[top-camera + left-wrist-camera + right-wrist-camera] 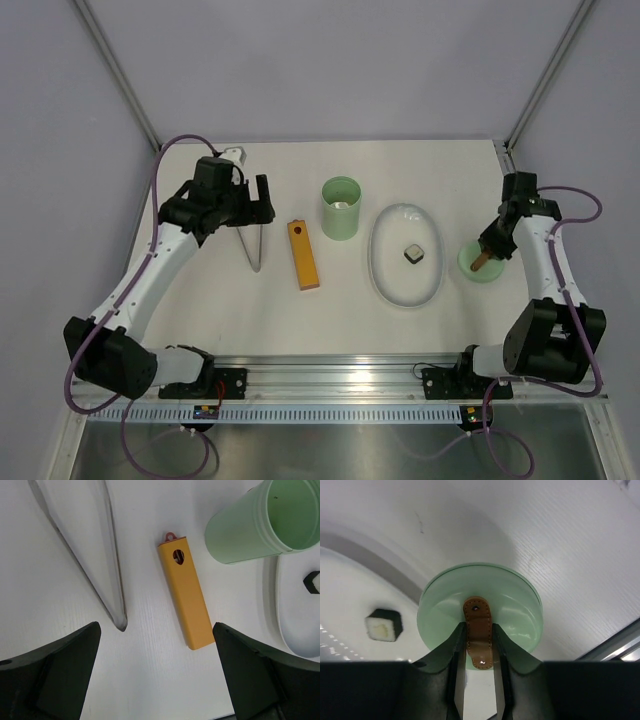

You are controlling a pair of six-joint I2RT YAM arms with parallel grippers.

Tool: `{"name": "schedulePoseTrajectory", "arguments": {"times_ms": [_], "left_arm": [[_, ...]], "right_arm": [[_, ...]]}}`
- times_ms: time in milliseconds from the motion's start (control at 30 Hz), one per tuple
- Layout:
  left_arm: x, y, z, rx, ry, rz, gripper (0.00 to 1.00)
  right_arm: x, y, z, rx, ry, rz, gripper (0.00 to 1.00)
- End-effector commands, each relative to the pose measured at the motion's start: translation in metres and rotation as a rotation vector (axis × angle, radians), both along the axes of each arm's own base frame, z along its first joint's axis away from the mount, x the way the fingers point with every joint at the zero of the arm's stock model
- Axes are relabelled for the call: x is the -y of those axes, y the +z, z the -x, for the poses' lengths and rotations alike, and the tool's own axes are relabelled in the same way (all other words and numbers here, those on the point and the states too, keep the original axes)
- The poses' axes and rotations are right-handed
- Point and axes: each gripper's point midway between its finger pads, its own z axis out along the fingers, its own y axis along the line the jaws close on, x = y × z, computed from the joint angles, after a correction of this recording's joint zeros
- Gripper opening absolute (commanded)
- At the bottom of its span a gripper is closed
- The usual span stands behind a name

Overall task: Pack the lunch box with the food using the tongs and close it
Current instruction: Pick up the box lid from the center of the board, then close the box lid on the packing box.

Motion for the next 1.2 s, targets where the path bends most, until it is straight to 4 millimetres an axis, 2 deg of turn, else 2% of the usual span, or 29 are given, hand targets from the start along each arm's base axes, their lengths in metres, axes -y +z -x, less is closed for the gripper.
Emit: {"name": "schedulePoseTrajectory", "arguments": {"times_ms": [0, 100, 133, 167, 200, 233, 267, 300, 333, 367, 400, 467, 533, 567, 600, 633, 700, 833, 1033, 1167], "left_arm": [[0.032, 0.022, -0.014, 0.04, -0.109, 0.111, 0.99], [0.049, 0.025, -0.022, 0.036, -0.148, 0.173, 0.99], [0.053, 0.027, -0.024, 0.034, -0.158, 0.188, 0.99], [0.057, 0.027, -0.027, 0.026, -0.165, 0.195, 0.99], [0.058, 0.033, -0.029, 0.039, -0.164, 0.2, 0.99], [0.057, 0.034, -0.03, 0.042, -0.159, 0.196, 0.99], [0.055, 0.035, -0.031, 0.046, -0.152, 0.19, 0.99], [0.051, 0.036, -0.032, 0.055, -0.138, 0.172, 0.99], [0.048, 0.036, -0.031, 0.055, -0.13, 0.159, 0.99], [0.045, 0.036, -0.031, 0.057, -0.12, 0.15, 0.99], [0.04, 0.037, -0.031, 0.067, -0.099, 0.132, 0.99], [0.035, 0.032, -0.029, 0.059, -0.08, 0.116, 0.99], [0.025, 0.03, -0.028, 0.058, -0.039, 0.102, 0.99], [0.021, 0.028, -0.028, 0.05, -0.019, 0.111, 0.99], [0.015, 0.029, -0.029, 0.052, -0.004, 0.126, 0.99], [0.012, 0.026, -0.027, 0.042, 0.003, 0.135, 0.99], [0.005, 0.025, -0.027, 0.042, 0.021, 0.143, 0.99], [-0.003, 0.02, -0.024, 0.037, 0.043, 0.143, 0.99], [0.001, 0.011, -0.021, 0.015, 0.04, 0.164, 0.99], [0.0, 0.008, -0.02, 0.005, 0.044, 0.16, 0.99]], "right_arm": [[-0.007, 0.064, -0.032, 0.173, 0.05, 0.0, 0.0], [-0.035, 0.098, -0.067, 0.21, 0.152, 0.012, 0.0], [-0.055, 0.107, -0.078, 0.224, 0.21, 0.011, 0.0], [-0.074, 0.135, -0.095, 0.297, 0.257, 0.009, 0.0], [-0.087, 0.129, -0.106, 0.266, 0.292, -0.009, 0.0], [-0.111, 0.135, -0.114, 0.279, 0.351, -0.028, 0.0], [-0.124, 0.161, -0.126, 0.337, 0.381, -0.042, 0.0], [-0.137, 0.149, -0.139, 0.304, 0.414, -0.055, 0.0], [-0.153, 0.153, -0.146, 0.311, 0.455, -0.082, 0.0], [-0.176, 0.175, -0.151, 0.358, 0.516, -0.092, 0.0], [-0.189, 0.158, -0.164, 0.314, 0.544, -0.094, 0.0], [-0.222, 0.16, -0.179, 0.316, 0.617, -0.099, 0.0], [-0.245, 0.161, -0.187, 0.332, 0.655, -0.119, 0.0], [-0.256, 0.176, -0.192, 0.386, 0.676, -0.125, 0.0], [-0.273, 0.161, -0.197, 0.361, 0.704, -0.139, 0.0], [-0.281, 0.164, -0.199, 0.378, 0.714, -0.154, 0.0], [-0.296, 0.152, -0.201, 0.365, 0.734, -0.187, 0.0], [-0.314, 0.135, -0.198, 0.342, 0.766, -0.201, 0.0], [-0.328, 0.125, -0.198, 0.328, 0.795, -0.212, 0.0], [-0.338, 0.111, -0.2, 0.302, 0.812, -0.24, 0.0]]}}
